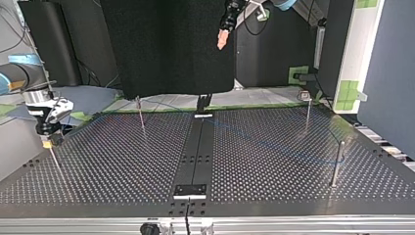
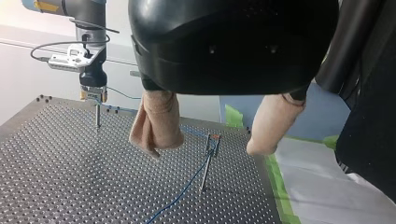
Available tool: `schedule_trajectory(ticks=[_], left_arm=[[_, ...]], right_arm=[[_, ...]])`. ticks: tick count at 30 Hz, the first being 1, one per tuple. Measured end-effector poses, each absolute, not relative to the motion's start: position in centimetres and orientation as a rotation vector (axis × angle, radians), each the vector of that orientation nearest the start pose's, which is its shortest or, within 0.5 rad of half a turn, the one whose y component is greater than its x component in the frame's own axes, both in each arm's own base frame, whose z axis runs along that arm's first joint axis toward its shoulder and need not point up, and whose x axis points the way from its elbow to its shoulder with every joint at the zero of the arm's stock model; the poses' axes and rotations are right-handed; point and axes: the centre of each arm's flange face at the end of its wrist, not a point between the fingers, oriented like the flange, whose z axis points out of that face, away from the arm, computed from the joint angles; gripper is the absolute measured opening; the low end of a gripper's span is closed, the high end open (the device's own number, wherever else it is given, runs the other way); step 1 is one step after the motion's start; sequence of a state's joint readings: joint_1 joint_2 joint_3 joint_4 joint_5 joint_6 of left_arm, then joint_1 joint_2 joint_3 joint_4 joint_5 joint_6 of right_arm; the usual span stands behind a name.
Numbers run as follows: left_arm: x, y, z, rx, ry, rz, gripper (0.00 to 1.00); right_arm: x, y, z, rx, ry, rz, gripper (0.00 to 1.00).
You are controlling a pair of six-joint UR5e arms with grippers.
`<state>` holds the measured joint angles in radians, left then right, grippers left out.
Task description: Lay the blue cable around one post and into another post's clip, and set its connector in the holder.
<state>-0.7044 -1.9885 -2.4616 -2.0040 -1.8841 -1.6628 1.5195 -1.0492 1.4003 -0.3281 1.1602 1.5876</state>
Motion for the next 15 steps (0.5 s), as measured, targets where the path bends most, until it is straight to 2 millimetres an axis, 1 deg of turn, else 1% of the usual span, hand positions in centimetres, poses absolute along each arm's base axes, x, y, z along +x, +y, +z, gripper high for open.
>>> schedule_trajectory(ticks=[15], left_arm=[[20.06,-30.50,5.77,0.302,1.718,-0.312,1.00]], right_arm=[[14.05,-67.46,29.29,1.494,-1.059,1.461,0.89]])
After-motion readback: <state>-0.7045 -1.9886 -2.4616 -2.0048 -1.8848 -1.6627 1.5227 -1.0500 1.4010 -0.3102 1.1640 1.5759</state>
